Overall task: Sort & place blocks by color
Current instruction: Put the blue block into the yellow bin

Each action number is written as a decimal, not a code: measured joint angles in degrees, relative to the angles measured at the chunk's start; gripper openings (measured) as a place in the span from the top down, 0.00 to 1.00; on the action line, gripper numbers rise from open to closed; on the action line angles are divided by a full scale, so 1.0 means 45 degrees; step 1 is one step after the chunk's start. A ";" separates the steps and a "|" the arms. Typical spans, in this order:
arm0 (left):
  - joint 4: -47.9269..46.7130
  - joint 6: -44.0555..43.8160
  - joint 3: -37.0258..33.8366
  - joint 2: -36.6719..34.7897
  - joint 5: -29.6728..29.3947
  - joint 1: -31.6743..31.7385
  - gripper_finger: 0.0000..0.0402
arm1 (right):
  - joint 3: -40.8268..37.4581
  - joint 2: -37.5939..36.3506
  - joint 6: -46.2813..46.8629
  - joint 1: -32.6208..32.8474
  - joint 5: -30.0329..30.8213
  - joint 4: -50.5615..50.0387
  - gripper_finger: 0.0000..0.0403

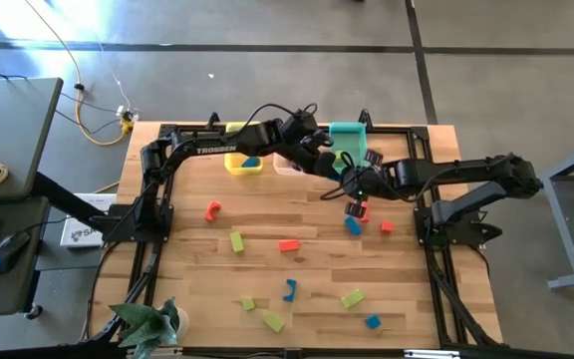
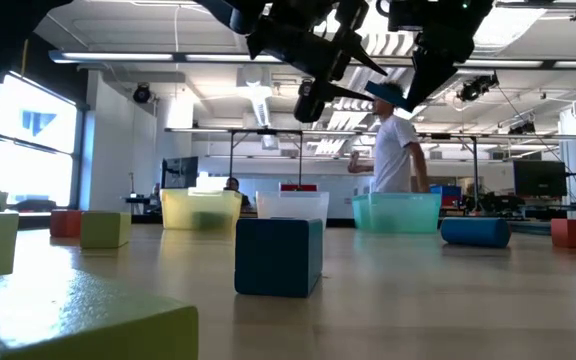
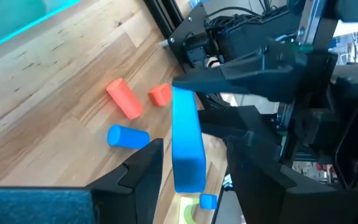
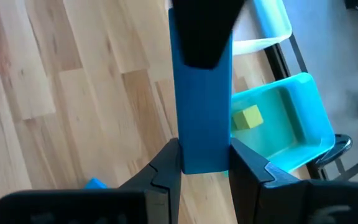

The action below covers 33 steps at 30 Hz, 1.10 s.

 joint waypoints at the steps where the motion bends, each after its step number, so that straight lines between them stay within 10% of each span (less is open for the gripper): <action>1: -0.0014 0.0004 0.0000 0.0000 0.0000 0.0000 0.58 | 0.0000 0.0000 0.0007 0.0000 0.0042 0.0009 0.81; 33: -0.0097 0.1738 -0.0015 0.0000 -0.0228 -0.0073 0.91 | 0.0000 -0.0005 0.0015 0.0005 0.0413 0.0097 0.76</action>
